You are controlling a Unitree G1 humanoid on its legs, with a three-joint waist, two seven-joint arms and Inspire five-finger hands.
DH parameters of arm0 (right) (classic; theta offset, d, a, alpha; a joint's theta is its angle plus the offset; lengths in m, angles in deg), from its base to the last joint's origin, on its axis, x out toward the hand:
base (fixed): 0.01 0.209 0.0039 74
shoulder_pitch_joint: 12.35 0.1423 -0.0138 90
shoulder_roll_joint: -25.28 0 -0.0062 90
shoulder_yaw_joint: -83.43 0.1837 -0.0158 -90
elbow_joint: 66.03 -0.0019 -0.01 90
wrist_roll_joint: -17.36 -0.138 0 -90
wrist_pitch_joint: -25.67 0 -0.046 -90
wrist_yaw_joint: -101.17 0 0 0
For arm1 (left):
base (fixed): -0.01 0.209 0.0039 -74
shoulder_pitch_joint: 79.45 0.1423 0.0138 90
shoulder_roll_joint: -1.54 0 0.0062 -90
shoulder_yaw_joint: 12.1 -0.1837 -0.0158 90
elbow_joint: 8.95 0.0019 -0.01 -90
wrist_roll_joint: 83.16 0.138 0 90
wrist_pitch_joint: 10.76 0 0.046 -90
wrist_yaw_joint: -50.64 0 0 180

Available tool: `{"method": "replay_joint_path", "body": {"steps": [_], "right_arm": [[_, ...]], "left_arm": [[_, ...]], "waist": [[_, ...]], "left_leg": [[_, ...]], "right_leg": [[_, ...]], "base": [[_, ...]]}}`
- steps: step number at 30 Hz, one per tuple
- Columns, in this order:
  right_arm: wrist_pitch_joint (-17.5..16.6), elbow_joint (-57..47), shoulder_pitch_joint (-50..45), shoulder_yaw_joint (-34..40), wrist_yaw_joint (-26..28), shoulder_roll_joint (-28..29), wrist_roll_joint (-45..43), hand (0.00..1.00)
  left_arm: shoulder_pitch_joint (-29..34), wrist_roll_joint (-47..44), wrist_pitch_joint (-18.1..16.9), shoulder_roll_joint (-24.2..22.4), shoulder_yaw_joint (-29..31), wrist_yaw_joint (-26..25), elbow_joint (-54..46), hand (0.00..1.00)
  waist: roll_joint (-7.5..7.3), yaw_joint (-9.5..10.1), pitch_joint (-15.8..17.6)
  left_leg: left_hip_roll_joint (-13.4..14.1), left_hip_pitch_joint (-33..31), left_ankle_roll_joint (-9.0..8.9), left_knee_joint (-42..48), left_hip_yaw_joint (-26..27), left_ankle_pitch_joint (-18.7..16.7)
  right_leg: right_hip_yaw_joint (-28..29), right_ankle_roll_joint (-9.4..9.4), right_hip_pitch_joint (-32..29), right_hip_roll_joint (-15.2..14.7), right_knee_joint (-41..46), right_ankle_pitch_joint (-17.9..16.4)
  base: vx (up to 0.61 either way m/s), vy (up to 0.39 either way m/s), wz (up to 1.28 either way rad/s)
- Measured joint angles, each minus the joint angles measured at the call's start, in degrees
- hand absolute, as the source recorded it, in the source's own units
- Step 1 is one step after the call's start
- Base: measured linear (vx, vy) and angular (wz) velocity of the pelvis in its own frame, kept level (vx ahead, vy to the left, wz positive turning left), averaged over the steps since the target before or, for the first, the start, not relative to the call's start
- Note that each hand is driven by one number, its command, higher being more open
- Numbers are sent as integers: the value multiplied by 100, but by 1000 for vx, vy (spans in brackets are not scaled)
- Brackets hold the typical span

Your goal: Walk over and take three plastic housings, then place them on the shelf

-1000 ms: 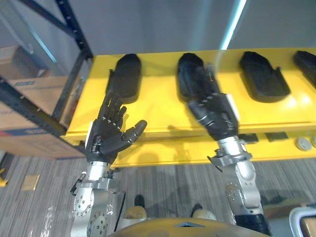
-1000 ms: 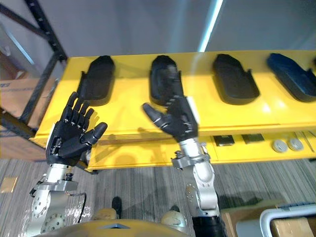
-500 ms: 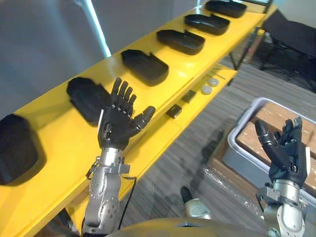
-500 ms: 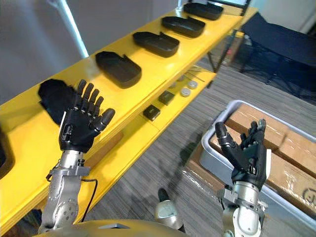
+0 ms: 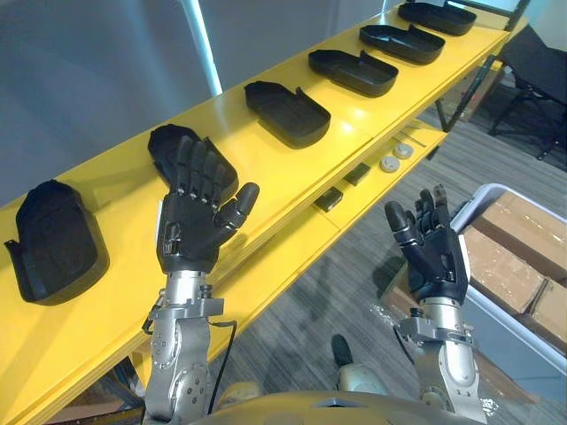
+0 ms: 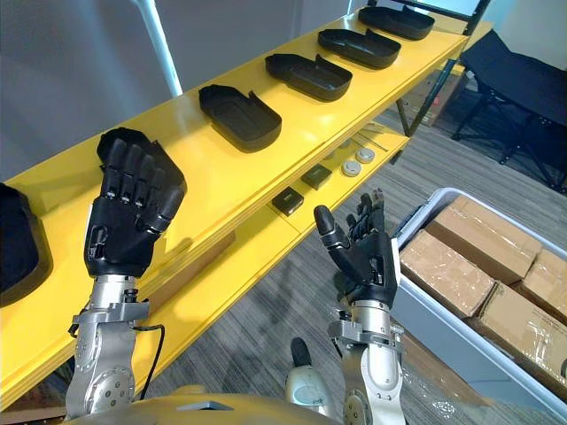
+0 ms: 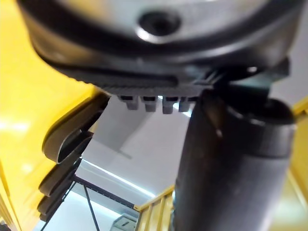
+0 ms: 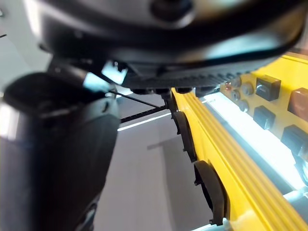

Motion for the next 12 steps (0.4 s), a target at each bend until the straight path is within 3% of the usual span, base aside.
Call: {"method": "replay_joint_path", "body": {"steps": [6, 9, 12], "right_arm": [[-18, 0, -273, -1, 15, 0, -241, 100], [-30, 0, -171, -45, 222, -113, -272, 100], [-117, 39, 16, -235, 377, -199, -262, 100]], "left_arm": [[181, -52, 51, 6, -9, -41, -29, 100], [291, -51, 58, -12, 40, -191, -30, 100], [370, -6, 59, -95, 172, -391, -31, 100]], "waist": [[-164, -31, -44], [-171, 176, -48], [-201, 173, -45]], "left_leg": [[-5, 4, 47, 344, 238, -215], [66, 102, 54, 460, 628, -280], [65, 165, 42, 474, 674, -290]], "right_leg": [[176, -21, -27, 13, 65, -22], [-636, -182, -202, -186, 206, -160], [-914, -256, -214, -280, 291, -107]], "base": [[-50, 33, -26], [-95, 20, -63], [-21, -6, -17]]}}
